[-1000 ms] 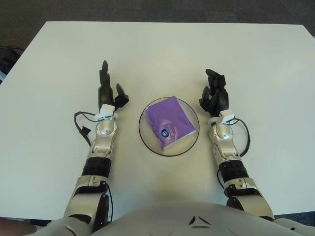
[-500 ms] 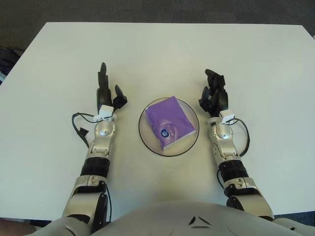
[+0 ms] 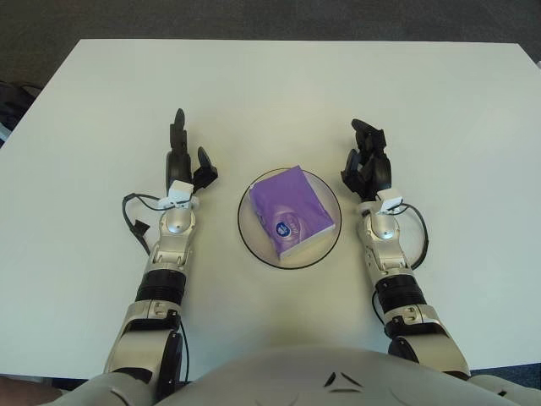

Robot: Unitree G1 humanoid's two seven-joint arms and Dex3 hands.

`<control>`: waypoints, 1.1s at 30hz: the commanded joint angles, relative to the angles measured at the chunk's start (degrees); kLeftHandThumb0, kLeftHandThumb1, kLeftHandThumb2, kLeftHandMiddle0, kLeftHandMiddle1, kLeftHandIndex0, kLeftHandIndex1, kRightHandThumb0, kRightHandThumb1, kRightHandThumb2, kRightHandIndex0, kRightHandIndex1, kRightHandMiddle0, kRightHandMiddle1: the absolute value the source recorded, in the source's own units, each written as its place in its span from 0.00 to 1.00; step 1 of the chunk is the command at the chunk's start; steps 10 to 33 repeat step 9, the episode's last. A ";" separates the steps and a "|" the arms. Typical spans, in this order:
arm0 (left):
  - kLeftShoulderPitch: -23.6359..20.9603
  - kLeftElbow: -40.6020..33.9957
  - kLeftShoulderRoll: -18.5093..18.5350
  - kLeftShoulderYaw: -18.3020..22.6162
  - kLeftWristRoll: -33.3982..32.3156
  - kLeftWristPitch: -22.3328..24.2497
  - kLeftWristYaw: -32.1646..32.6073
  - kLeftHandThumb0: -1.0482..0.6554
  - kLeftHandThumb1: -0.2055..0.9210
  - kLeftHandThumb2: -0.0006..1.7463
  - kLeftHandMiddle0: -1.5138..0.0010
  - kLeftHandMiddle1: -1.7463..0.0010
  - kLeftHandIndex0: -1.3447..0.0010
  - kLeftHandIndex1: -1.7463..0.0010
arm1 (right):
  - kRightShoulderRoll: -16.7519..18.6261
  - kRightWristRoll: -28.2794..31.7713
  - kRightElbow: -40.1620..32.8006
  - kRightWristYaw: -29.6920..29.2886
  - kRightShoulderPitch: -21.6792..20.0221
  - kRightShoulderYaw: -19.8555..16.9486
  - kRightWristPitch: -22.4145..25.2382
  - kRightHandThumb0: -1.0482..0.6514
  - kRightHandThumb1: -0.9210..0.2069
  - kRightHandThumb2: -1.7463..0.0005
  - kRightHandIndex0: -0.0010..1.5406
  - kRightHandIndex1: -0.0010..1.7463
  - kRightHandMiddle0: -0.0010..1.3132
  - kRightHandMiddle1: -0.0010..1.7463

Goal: Put the tissue paper into the plate.

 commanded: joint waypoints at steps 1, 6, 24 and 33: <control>5.27 4.85 0.42 -0.78 0.01 -2.25 -1.78 0.13 1.00 0.61 0.98 0.99 1.00 0.85 | 0.10 -0.90 13.29 -1.97 12.55 -1.17 0.37 0.26 0.00 0.53 0.15 0.15 0.00 0.44; 5.70 4.94 0.61 -1.31 0.20 -2.67 -2.53 0.14 1.00 0.61 0.98 0.99 1.00 0.85 | 0.35 -1.71 13.17 -4.12 12.67 -1.33 -0.52 0.27 0.00 0.53 0.15 0.15 0.00 0.43; 6.09 4.84 0.71 -1.68 0.35 -2.78 -3.04 0.13 1.00 0.61 0.98 0.99 1.00 0.85 | 0.42 -2.54 12.68 -5.70 12.94 -1.23 -1.36 0.27 0.00 0.52 0.14 0.15 0.00 0.42; 6.09 4.84 0.71 -1.68 0.35 -2.78 -3.04 0.13 1.00 0.61 0.98 0.99 1.00 0.85 | 0.42 -2.54 12.68 -5.70 12.94 -1.23 -1.36 0.27 0.00 0.52 0.14 0.15 0.00 0.42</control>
